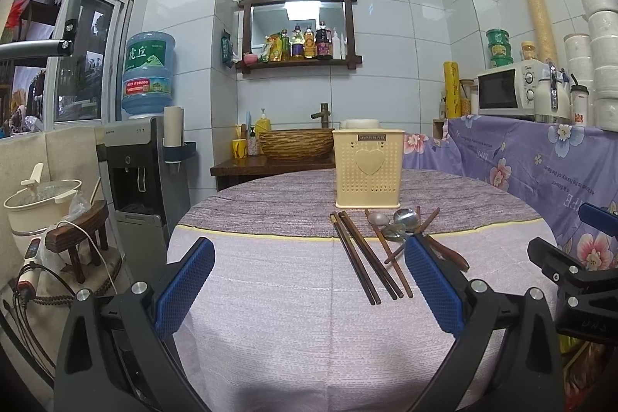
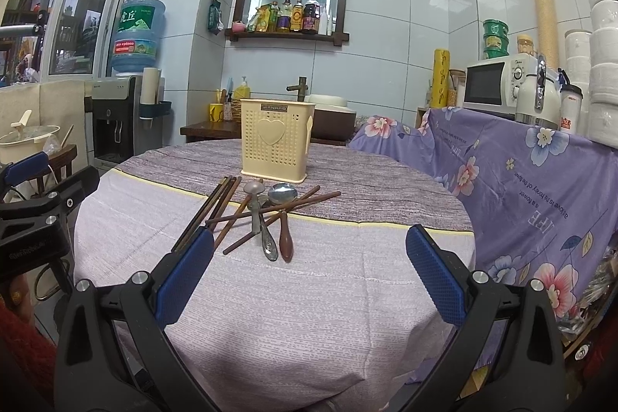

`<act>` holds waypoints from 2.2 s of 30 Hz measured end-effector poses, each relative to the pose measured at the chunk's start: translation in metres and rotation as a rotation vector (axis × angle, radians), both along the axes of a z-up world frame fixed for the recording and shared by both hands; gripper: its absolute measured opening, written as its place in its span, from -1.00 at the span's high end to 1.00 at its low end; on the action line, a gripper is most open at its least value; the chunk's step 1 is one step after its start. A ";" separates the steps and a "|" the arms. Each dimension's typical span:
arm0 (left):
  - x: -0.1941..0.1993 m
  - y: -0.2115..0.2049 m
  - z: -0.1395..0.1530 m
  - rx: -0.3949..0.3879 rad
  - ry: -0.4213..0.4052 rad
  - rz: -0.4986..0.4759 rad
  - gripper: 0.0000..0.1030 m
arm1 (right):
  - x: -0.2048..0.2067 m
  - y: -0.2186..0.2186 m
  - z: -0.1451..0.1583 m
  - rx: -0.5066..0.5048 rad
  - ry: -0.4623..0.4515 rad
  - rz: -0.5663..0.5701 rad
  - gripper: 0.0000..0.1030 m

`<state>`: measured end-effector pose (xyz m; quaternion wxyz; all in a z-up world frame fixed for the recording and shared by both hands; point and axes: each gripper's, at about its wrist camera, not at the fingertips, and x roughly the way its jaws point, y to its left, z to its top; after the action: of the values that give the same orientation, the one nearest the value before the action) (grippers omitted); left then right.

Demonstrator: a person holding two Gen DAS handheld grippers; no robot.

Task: Organize utensils
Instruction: 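Move both grippers forward toward the pile of utensils, then close the left gripper on the yellow-tipped black chopstick while the right gripper grasps a silver spoon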

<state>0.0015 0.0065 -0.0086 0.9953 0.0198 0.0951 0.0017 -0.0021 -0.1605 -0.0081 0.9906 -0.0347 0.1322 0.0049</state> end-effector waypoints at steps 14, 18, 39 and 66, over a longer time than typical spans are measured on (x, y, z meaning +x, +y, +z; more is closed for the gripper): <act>0.068 0.014 -0.003 -0.012 0.259 -0.073 -0.90 | 0.062 -0.036 -0.003 0.059 0.161 -0.063 -0.90; 0.103 0.014 -0.001 0.012 0.338 -0.119 -0.82 | 0.096 -0.036 0.005 0.077 0.192 -0.016 -0.90; 0.228 -0.009 -0.029 -0.043 0.755 -0.177 0.38 | 0.155 -0.025 0.012 0.125 0.294 0.062 -0.90; 0.263 0.030 -0.028 0.033 0.795 -0.097 0.37 | 0.224 0.030 0.019 0.100 0.454 0.422 -0.64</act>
<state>0.2642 0.0367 -0.0367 0.8794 0.0393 0.4717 -0.0517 0.2219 -0.1306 0.0105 0.9134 -0.0106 0.3395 0.2245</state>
